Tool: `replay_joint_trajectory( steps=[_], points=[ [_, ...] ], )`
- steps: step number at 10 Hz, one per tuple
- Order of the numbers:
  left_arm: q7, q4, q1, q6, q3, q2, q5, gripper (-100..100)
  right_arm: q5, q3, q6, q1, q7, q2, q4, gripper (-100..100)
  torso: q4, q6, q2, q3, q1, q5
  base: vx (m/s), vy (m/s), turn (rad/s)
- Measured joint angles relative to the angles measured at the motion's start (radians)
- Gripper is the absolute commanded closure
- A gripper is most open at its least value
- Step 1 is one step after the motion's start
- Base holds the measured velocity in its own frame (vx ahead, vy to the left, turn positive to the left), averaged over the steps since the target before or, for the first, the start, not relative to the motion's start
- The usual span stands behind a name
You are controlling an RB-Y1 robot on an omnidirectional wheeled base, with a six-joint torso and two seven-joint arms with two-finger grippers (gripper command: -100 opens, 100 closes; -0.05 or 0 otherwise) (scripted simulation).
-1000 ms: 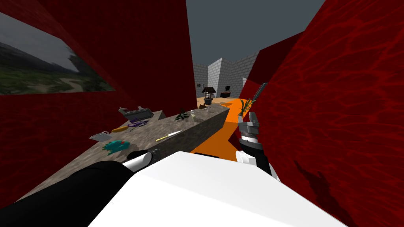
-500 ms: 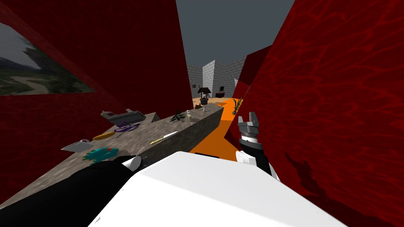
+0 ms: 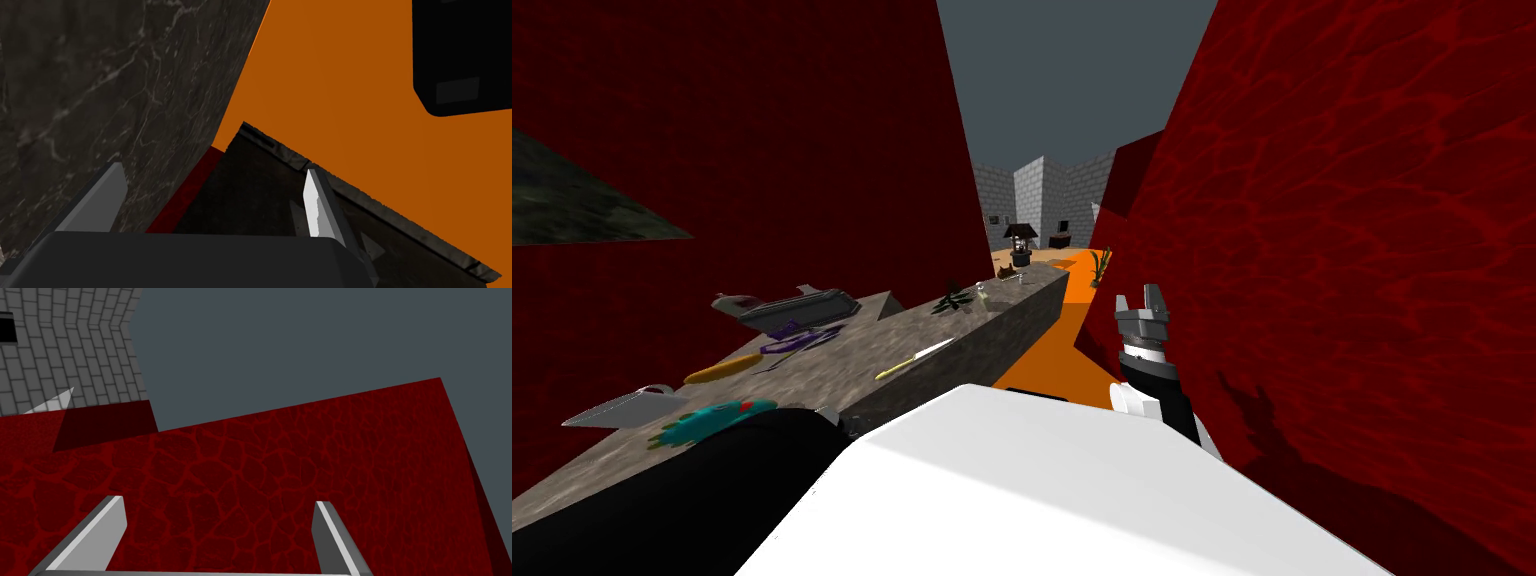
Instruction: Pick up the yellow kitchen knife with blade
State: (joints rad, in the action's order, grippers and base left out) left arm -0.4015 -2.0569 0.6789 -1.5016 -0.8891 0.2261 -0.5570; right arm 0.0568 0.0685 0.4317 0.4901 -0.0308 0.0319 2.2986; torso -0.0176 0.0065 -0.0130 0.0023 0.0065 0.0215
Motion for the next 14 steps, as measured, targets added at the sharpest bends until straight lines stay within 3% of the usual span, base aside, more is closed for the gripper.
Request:
replay_joint_trajectory(
  steps=[7,14],
  points=[
    [-0.029,0.053,0.003,-0.146,-0.137,0.046,-0.075,-100,0.0,0.0,0.0,0.0,0.0,0.0,0.0,0,0.002,0.0,-0.007,-0.004,0.005,-0.001,0.101,0.074,-0.142],
    [-0.031,0.097,-0.005,-0.283,-0.221,0.071,-0.132,-100,0.0,0.0,0.0,0.0,0.0,0.0,0.0,0,0.001,-0.001,-0.006,-0.003,0.003,-0.001,0.1,0.09,-0.111]
  ],
)
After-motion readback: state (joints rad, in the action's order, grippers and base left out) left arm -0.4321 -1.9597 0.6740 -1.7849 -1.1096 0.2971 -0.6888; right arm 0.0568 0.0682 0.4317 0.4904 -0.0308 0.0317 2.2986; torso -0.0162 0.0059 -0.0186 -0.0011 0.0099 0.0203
